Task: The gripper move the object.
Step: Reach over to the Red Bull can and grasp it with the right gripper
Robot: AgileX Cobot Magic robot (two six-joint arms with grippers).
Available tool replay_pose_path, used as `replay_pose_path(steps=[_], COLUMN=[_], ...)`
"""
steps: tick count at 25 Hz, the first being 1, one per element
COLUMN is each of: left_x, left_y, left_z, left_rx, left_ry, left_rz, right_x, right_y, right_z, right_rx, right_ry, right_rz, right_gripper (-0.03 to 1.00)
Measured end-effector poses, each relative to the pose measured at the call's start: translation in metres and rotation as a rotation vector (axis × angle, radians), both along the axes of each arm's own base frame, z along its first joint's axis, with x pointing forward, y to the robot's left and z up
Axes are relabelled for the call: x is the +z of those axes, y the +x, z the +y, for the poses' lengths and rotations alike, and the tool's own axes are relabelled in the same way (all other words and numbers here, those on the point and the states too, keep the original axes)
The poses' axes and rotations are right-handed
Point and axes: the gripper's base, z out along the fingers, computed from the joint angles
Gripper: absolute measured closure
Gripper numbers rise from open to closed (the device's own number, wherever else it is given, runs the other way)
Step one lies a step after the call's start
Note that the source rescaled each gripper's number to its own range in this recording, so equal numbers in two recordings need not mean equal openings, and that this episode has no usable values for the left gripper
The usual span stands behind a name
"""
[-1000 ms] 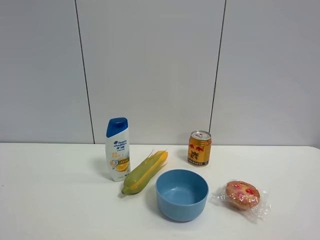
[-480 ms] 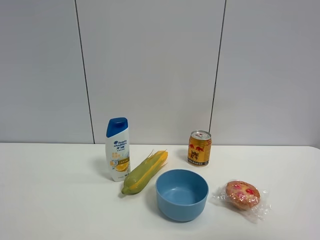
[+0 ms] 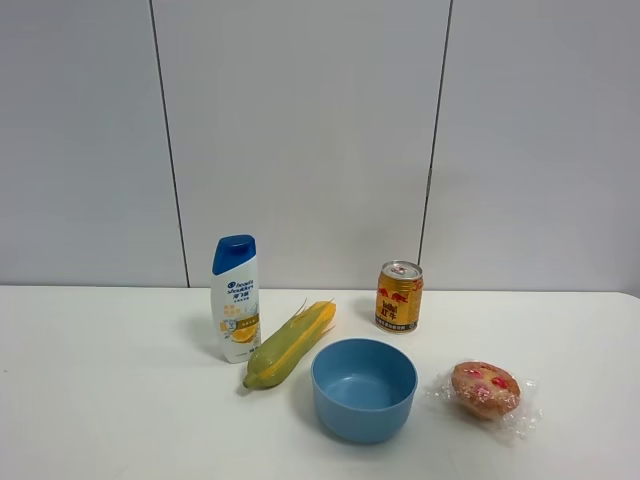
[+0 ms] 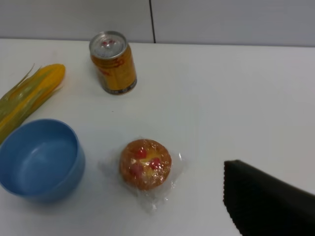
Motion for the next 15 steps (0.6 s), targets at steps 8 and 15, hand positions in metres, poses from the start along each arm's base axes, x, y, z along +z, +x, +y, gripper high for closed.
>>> replay_pose_path(steps=[8, 15], left_x=[0.0, 0.0], left_y=[0.0, 0.0], left_z=[0.0, 0.0], left_rx=[0.0, 0.0], left_ry=[0.0, 0.0], left_rz=[0.0, 0.0], right_x=[-0.025, -0.005], right_y=[0.061, 0.113], right_z=[0.008, 0.007], right_rx=[0.076, 0.087], right_ry=[0.046, 0.018], right_rz=[0.093, 0.098], right_gripper=[-0.03, -0.03])
